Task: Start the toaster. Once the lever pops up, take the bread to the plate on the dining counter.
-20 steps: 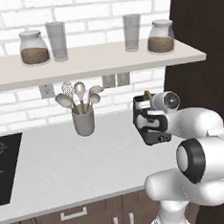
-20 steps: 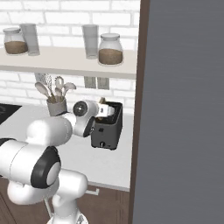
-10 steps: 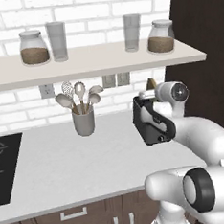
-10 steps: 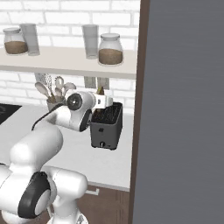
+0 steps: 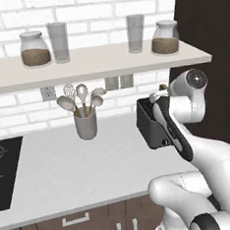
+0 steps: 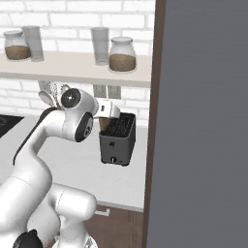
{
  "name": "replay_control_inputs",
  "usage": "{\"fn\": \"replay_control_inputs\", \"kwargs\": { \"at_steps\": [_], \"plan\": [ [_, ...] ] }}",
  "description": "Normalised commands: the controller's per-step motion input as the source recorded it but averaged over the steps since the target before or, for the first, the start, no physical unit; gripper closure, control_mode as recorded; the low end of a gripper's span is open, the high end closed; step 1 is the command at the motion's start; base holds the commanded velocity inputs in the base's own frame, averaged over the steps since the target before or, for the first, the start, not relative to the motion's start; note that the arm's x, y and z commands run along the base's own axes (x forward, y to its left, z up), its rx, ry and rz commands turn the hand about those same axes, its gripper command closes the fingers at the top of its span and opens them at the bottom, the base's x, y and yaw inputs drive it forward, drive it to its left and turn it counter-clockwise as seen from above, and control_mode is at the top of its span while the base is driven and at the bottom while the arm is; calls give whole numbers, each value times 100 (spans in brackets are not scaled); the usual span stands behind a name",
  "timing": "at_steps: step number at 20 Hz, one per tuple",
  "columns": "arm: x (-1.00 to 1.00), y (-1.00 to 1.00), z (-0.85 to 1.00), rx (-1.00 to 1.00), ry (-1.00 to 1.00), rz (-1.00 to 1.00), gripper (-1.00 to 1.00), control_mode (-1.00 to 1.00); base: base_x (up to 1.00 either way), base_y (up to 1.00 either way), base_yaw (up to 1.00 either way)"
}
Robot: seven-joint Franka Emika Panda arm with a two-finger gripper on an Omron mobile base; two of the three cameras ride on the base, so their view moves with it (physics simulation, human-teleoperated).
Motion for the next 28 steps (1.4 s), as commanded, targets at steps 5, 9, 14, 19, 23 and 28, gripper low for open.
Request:
{"fn": "replay_control_inputs", "kwargs": {
  "at_steps": [5,9,14,19,23,28],
  "plan": [
    [-100,2,15,0,14,0,100,-100,0,0,0],
    [-100,6,1,0,7,1,100,-100,0,0,0],
    [-87,37,0,0,3,2,100,-100,0,0,0],
    [-28,49,0,0,0,3,100,-100,0,0,0],
    [-10,0,0,0,-5,1,100,-100,0,0,0],
    [0,0,0,0,0,0,100,-100,0,0,0]
  ]
}}
